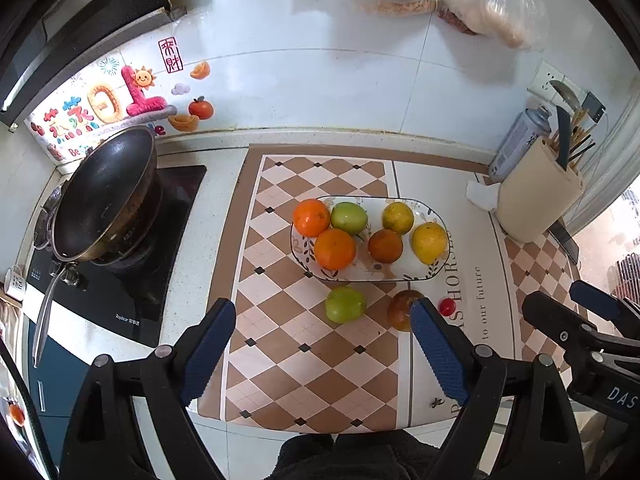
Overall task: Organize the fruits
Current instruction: 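Lift both tools away from the plate, then grasp the green apple with the left tool while the right tool grasps the red-brown apple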
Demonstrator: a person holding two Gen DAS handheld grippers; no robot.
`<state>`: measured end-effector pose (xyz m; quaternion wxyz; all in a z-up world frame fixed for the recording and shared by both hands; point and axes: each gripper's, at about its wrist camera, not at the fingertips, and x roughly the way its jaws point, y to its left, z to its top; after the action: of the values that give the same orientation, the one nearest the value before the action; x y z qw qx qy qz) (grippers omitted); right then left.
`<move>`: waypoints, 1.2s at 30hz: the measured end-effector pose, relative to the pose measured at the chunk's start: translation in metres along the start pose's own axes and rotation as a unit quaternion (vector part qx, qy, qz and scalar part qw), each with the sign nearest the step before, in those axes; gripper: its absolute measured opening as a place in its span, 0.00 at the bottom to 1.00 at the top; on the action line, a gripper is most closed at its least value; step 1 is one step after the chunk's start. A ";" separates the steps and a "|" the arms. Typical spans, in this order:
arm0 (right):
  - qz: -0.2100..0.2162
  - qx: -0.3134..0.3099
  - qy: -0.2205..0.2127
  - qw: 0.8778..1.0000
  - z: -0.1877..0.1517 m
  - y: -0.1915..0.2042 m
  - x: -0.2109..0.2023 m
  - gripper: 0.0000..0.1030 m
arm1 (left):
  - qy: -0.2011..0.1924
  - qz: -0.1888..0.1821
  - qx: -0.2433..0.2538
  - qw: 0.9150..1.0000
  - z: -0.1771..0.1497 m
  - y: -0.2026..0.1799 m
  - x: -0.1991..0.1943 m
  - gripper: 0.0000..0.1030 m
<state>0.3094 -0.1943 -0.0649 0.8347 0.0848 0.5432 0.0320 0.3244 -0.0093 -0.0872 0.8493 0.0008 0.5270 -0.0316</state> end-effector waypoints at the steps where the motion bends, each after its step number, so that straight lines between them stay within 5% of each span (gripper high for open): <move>1: -0.004 -0.003 0.007 1.000 0.001 0.000 0.005 0.91 | 0.001 -0.002 -0.001 1.000 0.001 0.000 0.003 0.87; 3: -0.001 0.000 0.021 1.000 0.003 -0.005 0.018 0.95 | 0.007 -0.003 -0.002 1.000 0.003 -0.001 0.012 0.88; 5: -0.002 0.002 0.029 1.000 0.004 -0.010 0.034 0.95 | 0.014 -0.001 -0.003 1.000 0.005 -0.001 0.022 1.00; 10: -0.006 0.004 0.057 0.998 0.007 -0.022 0.081 0.97 | 0.037 0.027 -0.001 0.999 0.008 0.000 0.059 1.00; 16: 0.012 -0.001 0.125 0.992 0.002 -0.032 0.158 0.97 | 0.114 0.044 -0.015 0.992 0.007 0.012 0.131 1.00; 22: 0.018 0.004 0.178 0.984 -0.013 -0.035 0.210 0.97 | 0.200 0.003 -0.042 0.979 -0.001 0.013 0.193 1.00; 29: 0.025 0.013 0.184 0.983 -0.022 -0.046 0.219 0.93 | 0.263 -0.022 -0.044 0.964 -0.018 -0.004 0.244 1.00; 36: 0.048 0.025 0.187 0.981 -0.022 -0.050 0.227 0.93 | 0.253 -0.066 -0.045 0.964 -0.023 -0.016 0.251 0.60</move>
<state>0.3803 -0.2079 -0.2868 0.7138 0.1242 0.6853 0.0739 0.4138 -0.0373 -0.3214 0.6832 -0.0647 0.7247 -0.0628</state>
